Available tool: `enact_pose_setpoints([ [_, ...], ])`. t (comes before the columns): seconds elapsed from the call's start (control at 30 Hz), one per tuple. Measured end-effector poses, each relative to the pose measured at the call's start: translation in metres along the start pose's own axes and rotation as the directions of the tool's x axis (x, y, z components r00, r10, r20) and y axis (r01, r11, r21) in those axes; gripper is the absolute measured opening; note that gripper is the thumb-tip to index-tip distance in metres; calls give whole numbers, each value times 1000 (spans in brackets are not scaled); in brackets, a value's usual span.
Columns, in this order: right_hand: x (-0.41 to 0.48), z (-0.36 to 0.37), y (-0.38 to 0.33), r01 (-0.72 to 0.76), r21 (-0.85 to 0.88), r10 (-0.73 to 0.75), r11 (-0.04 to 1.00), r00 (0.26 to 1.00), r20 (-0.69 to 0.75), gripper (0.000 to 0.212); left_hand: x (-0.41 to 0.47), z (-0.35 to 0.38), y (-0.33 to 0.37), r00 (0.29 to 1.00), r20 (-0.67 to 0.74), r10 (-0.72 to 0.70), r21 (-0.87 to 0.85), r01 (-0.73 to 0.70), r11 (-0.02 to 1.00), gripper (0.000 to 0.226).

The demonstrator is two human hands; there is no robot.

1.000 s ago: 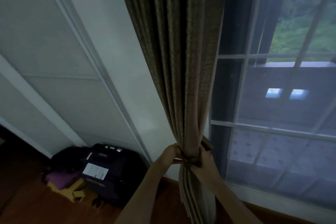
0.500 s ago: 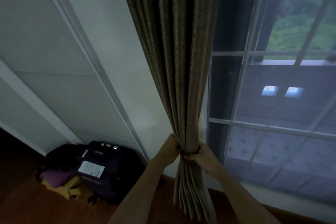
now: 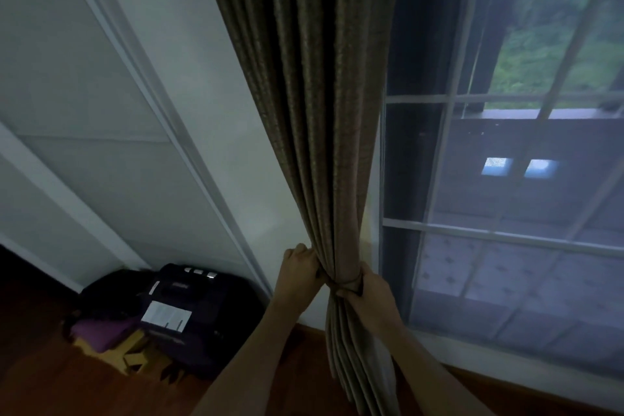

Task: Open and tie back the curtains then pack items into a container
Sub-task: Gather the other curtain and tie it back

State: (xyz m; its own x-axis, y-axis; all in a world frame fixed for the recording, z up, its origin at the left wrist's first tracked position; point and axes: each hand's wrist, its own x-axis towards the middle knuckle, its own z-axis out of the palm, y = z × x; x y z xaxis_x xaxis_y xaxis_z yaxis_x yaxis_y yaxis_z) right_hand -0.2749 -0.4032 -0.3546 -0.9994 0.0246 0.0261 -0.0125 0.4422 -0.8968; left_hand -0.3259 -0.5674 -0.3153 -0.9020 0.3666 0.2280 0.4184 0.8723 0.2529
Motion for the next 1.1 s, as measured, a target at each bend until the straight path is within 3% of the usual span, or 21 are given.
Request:
enact_pose_setpoints([
  [0.13,-2,-1,9,-27,-65,30,997,999,34,33,-20,-3,5,993,-108,48,97,-37,995,14],
  [0.3,-3,6,5,-16,-70,21,997,998,58,30,-30,-14,8,990,-131,47,-220,-75,973,15],
  [0.43,0,8,1,-33,-80,39,996,996,76,28,-26,-18,5,995,-99,1,-299,-31,954,18],
  [0.5,1,5,0,-42,-77,49,996,995,89,29,-24,-17,3,997,-14,-77,-339,68,938,21],
  [0.57,2,2,1,-59,-78,65,995,994,84,31,-23,-14,3,987,41,-155,-349,159,924,23],
  [0.63,3,-1,3,-66,-80,73,995,994,86,33,-26,-13,4,983,6,-182,-352,173,920,13],
  [0.7,3,-4,3,-77,-83,84,994,993,82,37,-33,-16,1,980,-24,-200,-318,182,930,20],
  [0.83,0,-10,2,-105,-71,108,992,993,45,35,-58,-23,-5,988,22,-155,-246,155,957,14],
  [0.93,-16,0,-1,-170,4,170,985,984,-50,25,-71,-20,8,991,-76,-113,-206,95,974,26],
  [1.1,-39,11,-6,-142,-72,130,987,980,-153,19,-87,-13,12,962,-133,-236,-501,140,854,11],
])
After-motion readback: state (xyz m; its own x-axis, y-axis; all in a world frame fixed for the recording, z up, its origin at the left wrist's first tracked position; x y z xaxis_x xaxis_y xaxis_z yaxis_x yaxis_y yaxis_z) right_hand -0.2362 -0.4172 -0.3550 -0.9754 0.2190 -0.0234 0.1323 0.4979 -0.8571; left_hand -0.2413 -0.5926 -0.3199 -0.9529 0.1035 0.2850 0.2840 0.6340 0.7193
